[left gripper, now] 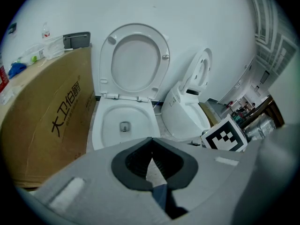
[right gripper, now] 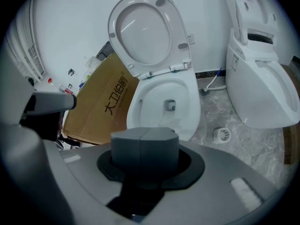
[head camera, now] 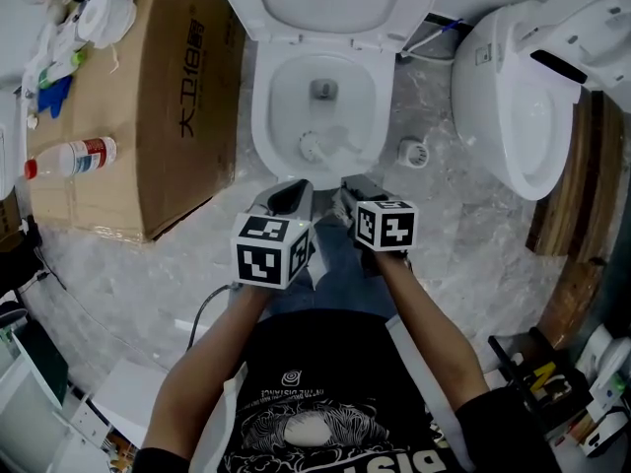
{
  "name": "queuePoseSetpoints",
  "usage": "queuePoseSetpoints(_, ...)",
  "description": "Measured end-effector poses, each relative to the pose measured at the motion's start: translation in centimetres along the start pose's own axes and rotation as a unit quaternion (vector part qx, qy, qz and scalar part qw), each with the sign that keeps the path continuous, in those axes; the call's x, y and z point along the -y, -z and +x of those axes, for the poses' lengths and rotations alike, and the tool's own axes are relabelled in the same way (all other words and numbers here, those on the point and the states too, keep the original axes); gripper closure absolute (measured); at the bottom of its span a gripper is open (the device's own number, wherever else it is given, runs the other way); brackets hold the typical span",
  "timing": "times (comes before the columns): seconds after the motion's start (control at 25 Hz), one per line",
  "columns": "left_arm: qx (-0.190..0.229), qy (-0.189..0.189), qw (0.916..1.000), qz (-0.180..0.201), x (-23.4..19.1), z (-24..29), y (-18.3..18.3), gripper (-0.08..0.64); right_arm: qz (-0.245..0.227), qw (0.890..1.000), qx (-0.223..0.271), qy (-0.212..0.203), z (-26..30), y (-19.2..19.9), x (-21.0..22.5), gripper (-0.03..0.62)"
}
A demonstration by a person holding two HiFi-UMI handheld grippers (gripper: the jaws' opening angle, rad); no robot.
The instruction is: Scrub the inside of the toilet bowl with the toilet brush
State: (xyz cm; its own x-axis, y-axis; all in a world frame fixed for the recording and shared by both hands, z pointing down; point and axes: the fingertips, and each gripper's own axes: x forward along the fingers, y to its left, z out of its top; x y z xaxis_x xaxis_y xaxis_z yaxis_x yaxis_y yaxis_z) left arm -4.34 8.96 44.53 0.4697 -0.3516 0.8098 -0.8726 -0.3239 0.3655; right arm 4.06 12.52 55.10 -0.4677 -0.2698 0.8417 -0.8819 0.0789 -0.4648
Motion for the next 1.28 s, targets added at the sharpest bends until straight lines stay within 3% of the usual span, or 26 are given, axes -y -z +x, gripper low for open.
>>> queuePoseSetpoints(0.76, -0.025, 0.016, 0.9996, -0.003, -2.4, 0.9, -0.4, 0.566, -0.022, 0.999, -0.016, 0.016, 3.1, -2.5, -0.3, 0.44)
queuePoseSetpoints(1.28, -0.036, 0.019, 0.999, -0.017, -5.9, 1.4, -1.6, 0.566, -0.032, 0.999, 0.022, 0.022, 7.5, -10.6, -1.6, 0.442)
